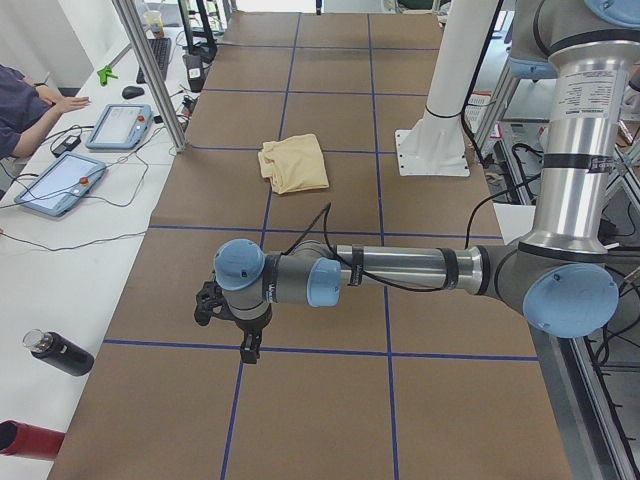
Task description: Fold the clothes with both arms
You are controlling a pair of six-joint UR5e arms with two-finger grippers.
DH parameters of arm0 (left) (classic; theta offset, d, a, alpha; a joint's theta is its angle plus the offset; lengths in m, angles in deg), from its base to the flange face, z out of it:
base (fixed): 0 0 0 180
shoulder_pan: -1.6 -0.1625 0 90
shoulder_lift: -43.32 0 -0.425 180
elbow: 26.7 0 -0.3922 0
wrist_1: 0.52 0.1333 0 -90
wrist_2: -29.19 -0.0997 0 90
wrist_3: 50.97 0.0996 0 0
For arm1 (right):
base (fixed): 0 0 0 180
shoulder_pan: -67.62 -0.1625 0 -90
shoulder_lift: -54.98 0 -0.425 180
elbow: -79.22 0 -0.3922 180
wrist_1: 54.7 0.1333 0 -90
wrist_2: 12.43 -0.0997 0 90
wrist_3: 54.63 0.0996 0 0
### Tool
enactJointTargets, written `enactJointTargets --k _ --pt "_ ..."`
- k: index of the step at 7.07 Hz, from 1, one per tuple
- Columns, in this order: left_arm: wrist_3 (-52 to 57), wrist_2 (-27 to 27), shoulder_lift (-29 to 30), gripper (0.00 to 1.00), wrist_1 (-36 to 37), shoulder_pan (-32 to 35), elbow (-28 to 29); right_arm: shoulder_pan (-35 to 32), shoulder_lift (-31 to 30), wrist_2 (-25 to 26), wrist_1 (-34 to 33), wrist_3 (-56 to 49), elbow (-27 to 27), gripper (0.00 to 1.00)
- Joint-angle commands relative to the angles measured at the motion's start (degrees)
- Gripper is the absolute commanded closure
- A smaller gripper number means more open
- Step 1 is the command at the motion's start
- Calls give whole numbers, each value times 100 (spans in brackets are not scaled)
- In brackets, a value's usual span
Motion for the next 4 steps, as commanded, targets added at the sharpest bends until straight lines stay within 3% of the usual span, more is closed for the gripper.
enactJointTargets --k 1,4 --pt "-14 -16 -7 0 9 -10 58 0 -21 0 0 7 -4 0" --pt "-23 -7 -7 0 1 -54 172 0 -39 0 0 -2 -4 0"
